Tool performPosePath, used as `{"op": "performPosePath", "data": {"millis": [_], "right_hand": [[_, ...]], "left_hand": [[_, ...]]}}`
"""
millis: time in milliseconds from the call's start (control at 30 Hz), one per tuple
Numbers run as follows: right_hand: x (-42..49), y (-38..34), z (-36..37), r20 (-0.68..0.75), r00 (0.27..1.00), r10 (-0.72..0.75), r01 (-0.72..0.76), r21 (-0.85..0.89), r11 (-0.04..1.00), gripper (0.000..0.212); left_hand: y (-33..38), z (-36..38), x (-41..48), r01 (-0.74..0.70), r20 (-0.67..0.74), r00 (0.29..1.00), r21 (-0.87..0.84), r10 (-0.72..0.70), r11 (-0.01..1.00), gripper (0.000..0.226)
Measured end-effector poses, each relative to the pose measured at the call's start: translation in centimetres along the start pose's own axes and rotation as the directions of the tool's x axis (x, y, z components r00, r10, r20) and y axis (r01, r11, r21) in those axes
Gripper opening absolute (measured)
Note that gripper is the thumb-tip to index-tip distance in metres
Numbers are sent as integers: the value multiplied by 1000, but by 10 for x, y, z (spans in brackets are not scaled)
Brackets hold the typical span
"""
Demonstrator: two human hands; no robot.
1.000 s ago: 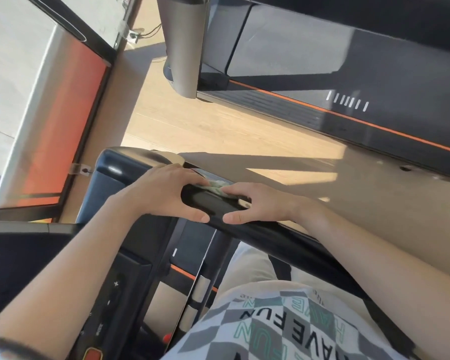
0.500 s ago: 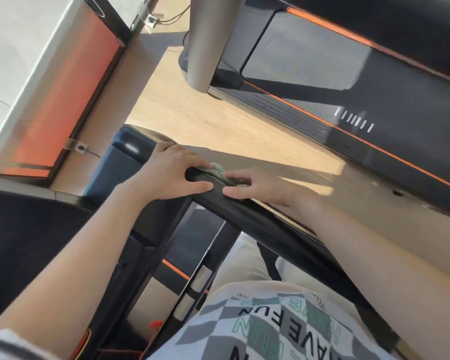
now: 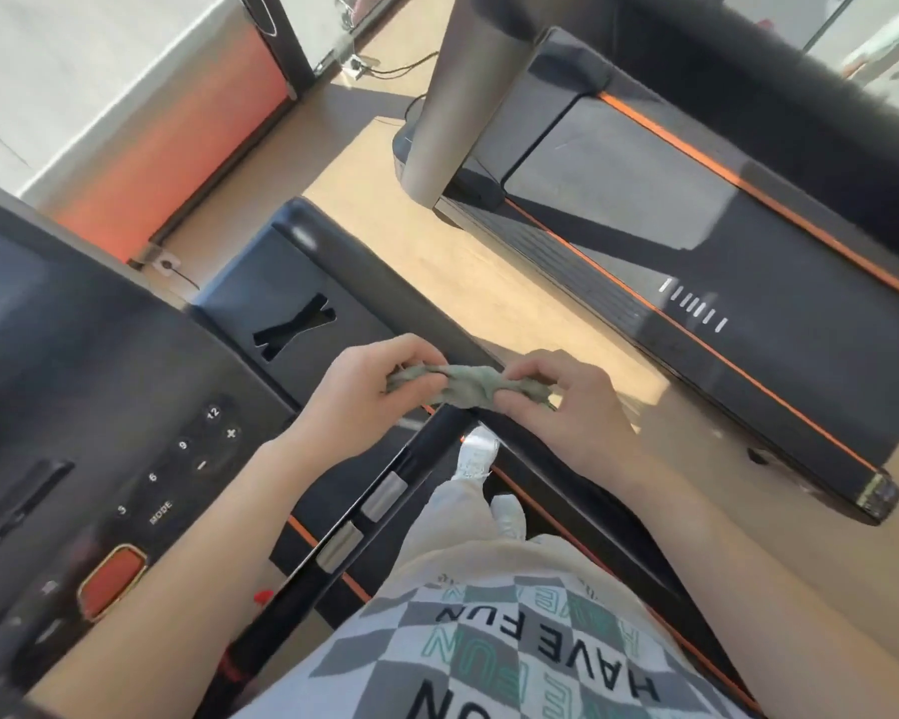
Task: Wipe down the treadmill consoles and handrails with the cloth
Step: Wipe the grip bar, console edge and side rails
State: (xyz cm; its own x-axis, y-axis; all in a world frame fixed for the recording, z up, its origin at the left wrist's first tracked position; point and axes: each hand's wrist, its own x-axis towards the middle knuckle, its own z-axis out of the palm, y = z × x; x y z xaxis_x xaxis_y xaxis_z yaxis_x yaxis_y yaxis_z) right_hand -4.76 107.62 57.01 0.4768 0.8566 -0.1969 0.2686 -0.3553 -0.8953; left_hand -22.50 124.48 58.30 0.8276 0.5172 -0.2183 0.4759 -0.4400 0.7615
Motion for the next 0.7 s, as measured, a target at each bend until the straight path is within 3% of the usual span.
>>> {"op": "performPosePath", "data": {"millis": [100, 267, 367, 533, 700], "right_hand": [[-21, -1, 4, 5, 999, -49, 48, 63, 997, 16], [-63, 11, 22, -6, 999, -54, 54, 12, 998, 29], [-82, 24, 41, -5, 998, -67, 66, -44, 997, 31], [-92, 33, 67, 3, 999, -40, 40, -68, 997, 15], [-79, 26, 72, -9, 999, -44, 44, -20, 999, 4]], "left_hand": [[9, 11, -31, 123, -123, 982, -151, -142, 981, 5], [15, 31, -84, 242, -222, 904, -437, -365, 866, 25], [8, 44, -103, 296, -318, 834, -432, -451, 852, 23], [2, 52, -113, 301, -449, 773, -362, -448, 882, 14], [-9, 42, -126, 329, -490, 679, -463, -546, 823, 8]]}}
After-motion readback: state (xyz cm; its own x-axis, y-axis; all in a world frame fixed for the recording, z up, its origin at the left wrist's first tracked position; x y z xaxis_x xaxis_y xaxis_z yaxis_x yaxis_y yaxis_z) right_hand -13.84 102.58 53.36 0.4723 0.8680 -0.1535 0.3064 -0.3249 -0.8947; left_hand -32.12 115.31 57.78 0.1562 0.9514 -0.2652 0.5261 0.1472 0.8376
